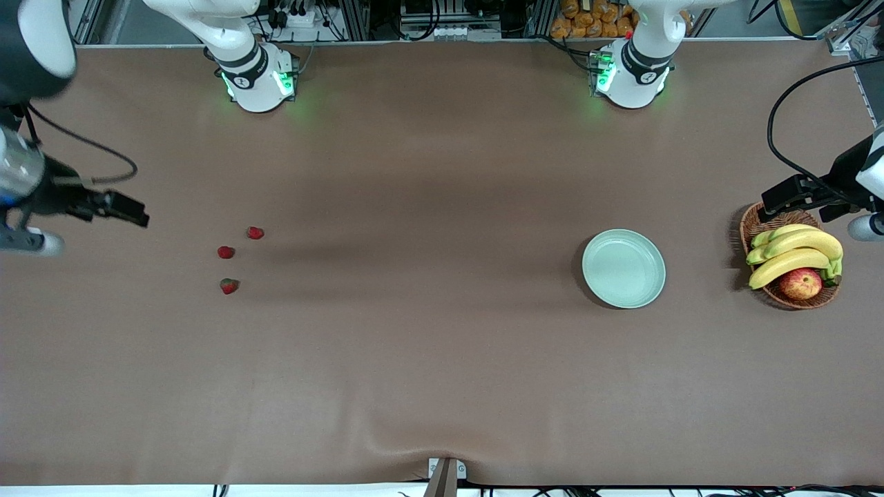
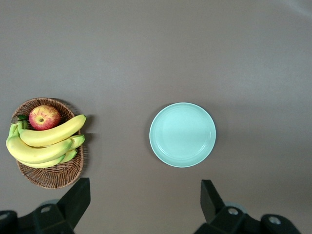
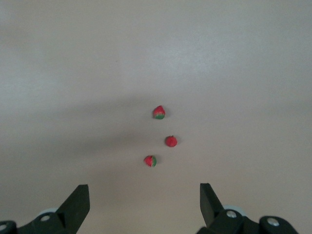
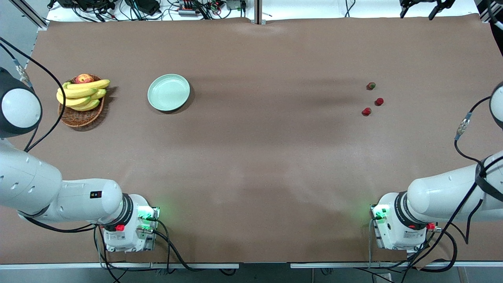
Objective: Collect all strawberries into plate
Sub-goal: 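Reach the right gripper down to a strawberry and close on it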
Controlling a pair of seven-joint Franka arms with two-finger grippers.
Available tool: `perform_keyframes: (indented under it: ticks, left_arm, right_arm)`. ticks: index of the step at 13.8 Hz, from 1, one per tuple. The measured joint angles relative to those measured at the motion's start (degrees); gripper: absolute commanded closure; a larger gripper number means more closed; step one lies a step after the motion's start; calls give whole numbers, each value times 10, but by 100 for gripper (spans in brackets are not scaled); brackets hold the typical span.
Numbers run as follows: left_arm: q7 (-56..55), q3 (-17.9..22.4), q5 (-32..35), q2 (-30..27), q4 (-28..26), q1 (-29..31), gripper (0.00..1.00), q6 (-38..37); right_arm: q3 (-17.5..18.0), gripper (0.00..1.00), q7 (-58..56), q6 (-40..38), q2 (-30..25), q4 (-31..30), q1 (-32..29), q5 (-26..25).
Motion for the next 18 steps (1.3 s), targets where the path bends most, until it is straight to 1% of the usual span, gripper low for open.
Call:
perform_keyframes:
  ticks: [2,3,7,9,11,13,15,18]
  left_arm:
    - [0,0,0,0,0,0,0,0]
    - [0,0,0,0,-1,0,0,0]
    - [0,-1,0,0,-2,0,0,-1]
    - [0,-1,0,0,-3,0,0,-1]
    - [0,-1,0,1,-3,1,0,-1]
    - [0,-1,0,1,-4,1,0,-1]
    - [0,-1,0,2,-4,0,0,-1]
    - [0,-1,0,2,-4,0,0,-1]
  right_arm:
    - [-1,0,-1,36,41,-1,0,-27]
    - [-1,0,0,42,59,-1,-1,-33]
    - [-4,0,0,35,107,-6,-5,-36]
    - [-4,0,2,76,117,-37,-5,-36]
    - [-5,0,10,134,120,-91,-6,-36]
    - [-4,0,32,166,120,-128,-6,-36]
    - [-4,0,42,175,120,-141,-6,-36]
    - [-5,0,46,178,120,-144,-6,-36]
